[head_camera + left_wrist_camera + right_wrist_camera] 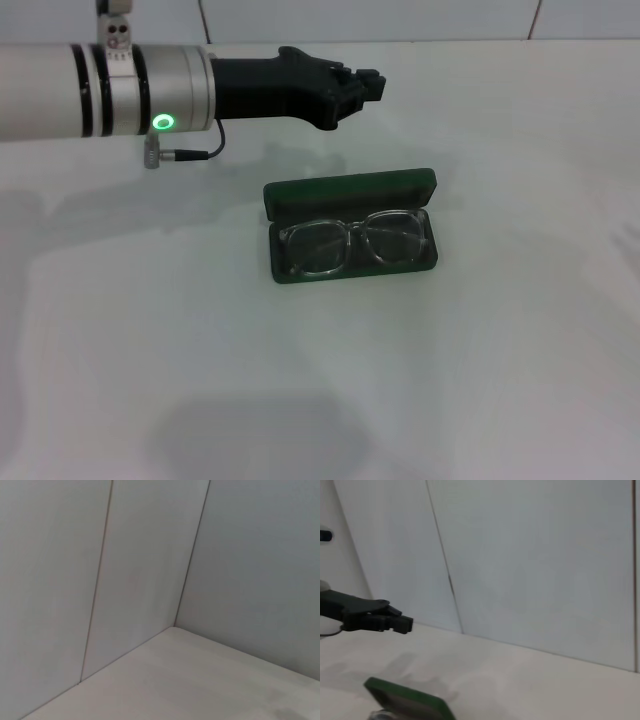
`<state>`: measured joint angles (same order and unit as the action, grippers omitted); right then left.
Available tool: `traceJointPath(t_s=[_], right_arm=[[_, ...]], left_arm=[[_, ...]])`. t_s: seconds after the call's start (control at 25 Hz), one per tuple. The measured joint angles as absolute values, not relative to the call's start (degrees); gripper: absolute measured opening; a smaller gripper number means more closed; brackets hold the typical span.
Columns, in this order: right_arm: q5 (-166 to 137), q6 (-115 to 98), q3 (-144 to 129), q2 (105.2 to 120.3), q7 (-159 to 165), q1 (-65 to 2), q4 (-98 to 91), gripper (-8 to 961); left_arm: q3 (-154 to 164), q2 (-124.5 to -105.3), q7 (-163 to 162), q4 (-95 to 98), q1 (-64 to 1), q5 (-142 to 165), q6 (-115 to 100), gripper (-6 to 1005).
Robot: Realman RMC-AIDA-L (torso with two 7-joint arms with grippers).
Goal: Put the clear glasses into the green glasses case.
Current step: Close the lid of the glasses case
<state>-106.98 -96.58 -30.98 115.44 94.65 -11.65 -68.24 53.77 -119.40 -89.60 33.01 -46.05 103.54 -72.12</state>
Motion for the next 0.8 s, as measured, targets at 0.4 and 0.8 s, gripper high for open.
traceJointPath(t_s=[0.4, 0.8], right_arm=[[-110.7, -97.42, -49.49, 115.53, 95.51, -20.22, -69.22, 151], [-129.02, -91.58, -69.6, 115.38, 110.46, -40.51, -72.81, 151]], left_arm=[[53.25, -116.8, -93.59, 45.09, -35.86, 94.01, -81.12, 86], [44.35, -111.76, -96.13, 47.85, -24.54, 78.18, -94.19, 86]])
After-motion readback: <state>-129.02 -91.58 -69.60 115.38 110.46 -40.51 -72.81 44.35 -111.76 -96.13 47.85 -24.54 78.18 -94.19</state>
